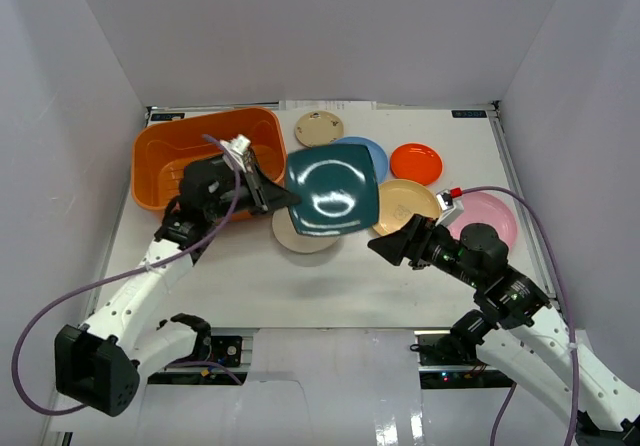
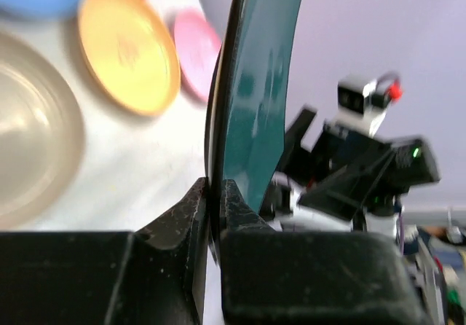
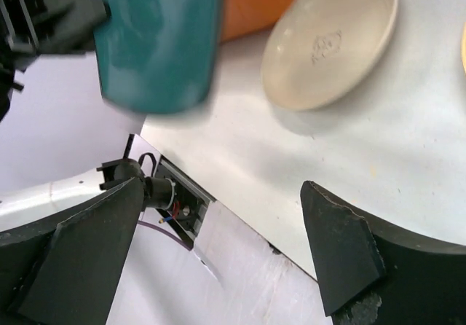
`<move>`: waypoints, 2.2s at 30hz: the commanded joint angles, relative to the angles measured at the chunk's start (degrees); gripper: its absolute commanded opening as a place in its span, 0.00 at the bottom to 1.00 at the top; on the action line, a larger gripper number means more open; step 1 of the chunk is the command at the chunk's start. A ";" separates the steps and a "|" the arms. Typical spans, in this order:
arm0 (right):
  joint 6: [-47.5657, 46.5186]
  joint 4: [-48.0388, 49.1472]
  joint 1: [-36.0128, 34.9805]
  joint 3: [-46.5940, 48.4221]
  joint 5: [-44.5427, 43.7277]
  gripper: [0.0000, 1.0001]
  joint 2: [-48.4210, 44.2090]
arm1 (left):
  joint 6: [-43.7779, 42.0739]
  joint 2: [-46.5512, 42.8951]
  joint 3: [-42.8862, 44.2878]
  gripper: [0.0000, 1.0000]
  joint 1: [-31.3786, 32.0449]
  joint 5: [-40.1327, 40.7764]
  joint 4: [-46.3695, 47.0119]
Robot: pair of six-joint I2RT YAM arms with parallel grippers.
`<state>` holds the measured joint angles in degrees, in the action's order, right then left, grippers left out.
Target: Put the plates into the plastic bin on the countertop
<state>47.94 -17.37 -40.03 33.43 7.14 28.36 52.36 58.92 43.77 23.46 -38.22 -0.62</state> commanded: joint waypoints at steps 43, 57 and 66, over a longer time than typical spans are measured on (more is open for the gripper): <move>-14.02 3.04 -0.31 -3.64 -8.63 0.90 6.88 | -27.22 37.85 39.73 0.28 -40.87 10.70 -36.03; -13.49 1.63 -0.22 -2.41 -17.50 0.70 9.52 | -27.22 29.51 37.27 0.88 -37.18 22.74 -32.96; -15.07 -0.12 0.21 -1.09 -26.55 0.41 11.72 | -26.52 18.44 33.68 0.82 -32.10 31.54 -29.80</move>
<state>34.02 -17.21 -40.12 29.82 -13.41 39.64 25.52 81.10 79.99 -10.90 -9.34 -32.34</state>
